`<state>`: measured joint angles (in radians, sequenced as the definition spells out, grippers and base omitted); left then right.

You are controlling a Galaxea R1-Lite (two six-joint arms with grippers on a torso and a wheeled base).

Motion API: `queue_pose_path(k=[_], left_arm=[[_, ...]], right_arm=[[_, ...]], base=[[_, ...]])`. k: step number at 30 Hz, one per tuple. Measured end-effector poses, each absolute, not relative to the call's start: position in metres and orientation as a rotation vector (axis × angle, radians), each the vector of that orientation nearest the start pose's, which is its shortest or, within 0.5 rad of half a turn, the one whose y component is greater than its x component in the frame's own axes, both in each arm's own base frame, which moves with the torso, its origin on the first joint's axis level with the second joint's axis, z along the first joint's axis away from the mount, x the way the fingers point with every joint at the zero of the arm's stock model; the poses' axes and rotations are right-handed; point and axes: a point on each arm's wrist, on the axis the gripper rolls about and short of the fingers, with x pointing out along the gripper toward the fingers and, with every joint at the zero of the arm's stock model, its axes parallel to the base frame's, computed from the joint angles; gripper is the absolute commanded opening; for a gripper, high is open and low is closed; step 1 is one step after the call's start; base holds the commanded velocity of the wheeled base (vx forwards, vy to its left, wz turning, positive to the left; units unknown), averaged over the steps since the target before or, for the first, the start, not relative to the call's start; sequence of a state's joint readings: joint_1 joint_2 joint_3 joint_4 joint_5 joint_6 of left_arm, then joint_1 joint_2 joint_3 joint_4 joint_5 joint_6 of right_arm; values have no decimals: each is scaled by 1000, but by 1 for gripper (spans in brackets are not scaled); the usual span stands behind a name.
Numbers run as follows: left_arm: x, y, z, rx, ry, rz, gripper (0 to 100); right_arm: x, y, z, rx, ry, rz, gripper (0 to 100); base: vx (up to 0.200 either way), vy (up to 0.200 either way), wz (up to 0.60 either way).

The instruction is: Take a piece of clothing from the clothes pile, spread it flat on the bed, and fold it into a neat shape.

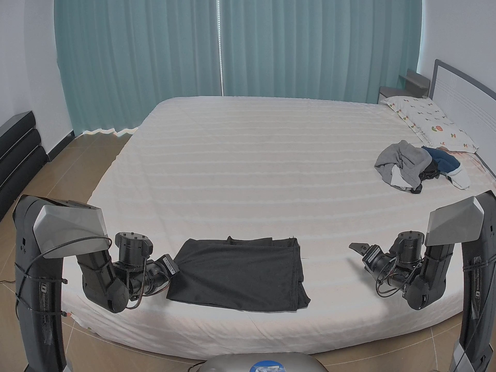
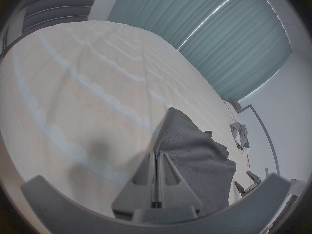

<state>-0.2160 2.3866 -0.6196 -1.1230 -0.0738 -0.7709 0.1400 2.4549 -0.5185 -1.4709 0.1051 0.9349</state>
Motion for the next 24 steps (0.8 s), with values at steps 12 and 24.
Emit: queue_pose_path(k=[12,24], left_arm=[[327,-79,-42,-689,733,-23,0],[327,-79,-42,-688,734,-24,0]], right_arm=[[328,48,-46,904,544,5,100],[328,48,-46,900,545,6,100]], base=[[0,0,0],[0,0,0]])
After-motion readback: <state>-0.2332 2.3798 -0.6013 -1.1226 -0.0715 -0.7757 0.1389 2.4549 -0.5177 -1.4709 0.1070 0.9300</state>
